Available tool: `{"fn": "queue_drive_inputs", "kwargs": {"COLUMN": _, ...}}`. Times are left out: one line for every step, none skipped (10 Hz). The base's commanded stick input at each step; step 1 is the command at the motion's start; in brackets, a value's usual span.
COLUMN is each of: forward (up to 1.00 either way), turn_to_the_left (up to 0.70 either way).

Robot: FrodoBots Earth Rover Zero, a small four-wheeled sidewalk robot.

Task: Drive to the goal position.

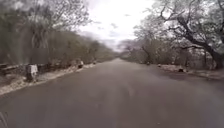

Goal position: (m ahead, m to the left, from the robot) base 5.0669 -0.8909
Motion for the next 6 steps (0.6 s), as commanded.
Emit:
{"fn": "queue_drive_inputs", "kwargs": {"forward": 0.70, "turn_to_the_left": 0.00}}
{"fn": "queue_drive_inputs", "kwargs": {"forward": 0.70, "turn_to_the_left": 0.00}}
{"fn": "queue_drive_inputs", "kwargs": {"forward": 0.70, "turn_to_the_left": 0.00}}
{"fn": "queue_drive_inputs", "kwargs": {"forward": 0.70, "turn_to_the_left": 0.00}}
{"fn": "queue_drive_inputs", "kwargs": {"forward": 0.70, "turn_to_the_left": 0.00}}
{"fn": "queue_drive_inputs", "kwargs": {"forward": 0.70, "turn_to_the_left": 0.00}}
